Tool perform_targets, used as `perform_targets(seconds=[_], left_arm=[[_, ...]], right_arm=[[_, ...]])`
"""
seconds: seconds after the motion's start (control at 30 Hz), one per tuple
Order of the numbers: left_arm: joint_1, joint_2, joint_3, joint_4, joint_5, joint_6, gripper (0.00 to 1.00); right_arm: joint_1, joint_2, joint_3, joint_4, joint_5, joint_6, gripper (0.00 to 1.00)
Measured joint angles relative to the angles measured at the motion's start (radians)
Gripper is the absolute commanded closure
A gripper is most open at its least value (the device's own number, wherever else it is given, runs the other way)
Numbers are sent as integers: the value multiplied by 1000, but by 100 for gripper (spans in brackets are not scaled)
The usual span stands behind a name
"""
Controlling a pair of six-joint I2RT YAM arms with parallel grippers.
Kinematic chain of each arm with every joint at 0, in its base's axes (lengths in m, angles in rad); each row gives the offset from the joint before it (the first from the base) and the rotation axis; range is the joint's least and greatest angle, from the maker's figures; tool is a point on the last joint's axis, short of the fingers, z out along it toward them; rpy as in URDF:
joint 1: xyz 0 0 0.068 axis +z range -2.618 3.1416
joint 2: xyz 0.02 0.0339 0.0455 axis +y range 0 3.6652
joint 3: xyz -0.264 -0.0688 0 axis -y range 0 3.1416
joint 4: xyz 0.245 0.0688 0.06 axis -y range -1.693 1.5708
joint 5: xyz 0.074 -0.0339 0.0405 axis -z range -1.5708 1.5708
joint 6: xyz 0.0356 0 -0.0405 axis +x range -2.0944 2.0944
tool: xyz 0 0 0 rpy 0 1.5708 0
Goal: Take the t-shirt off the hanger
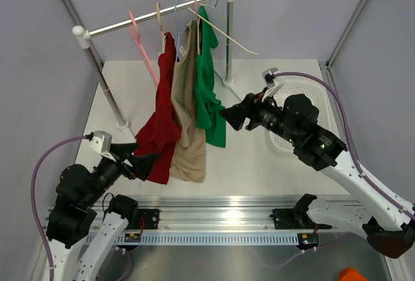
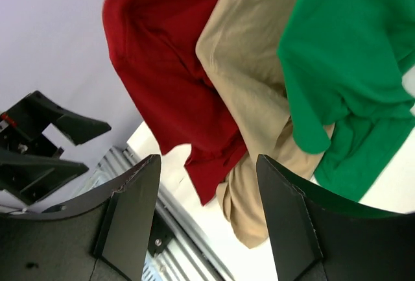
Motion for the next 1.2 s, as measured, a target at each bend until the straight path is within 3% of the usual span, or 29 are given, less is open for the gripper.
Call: perform_targets(seconds=[0.17,0.4,0.9,1.2], left_arm=[[0,-23,-5,-3,-10,0,1],[0,-19,-31,34,-14,-6,1],[0,-52,-114,119,6,-14,1],[-2,-53,-115,123,10,-14,1]], right_arm=[[98,105,122,-19,191,-78,34],[116,286,288,-22,390,-167,44],[115,917,911,-72,641,-363,38],[91,1059,953,-127,722,-393,44]])
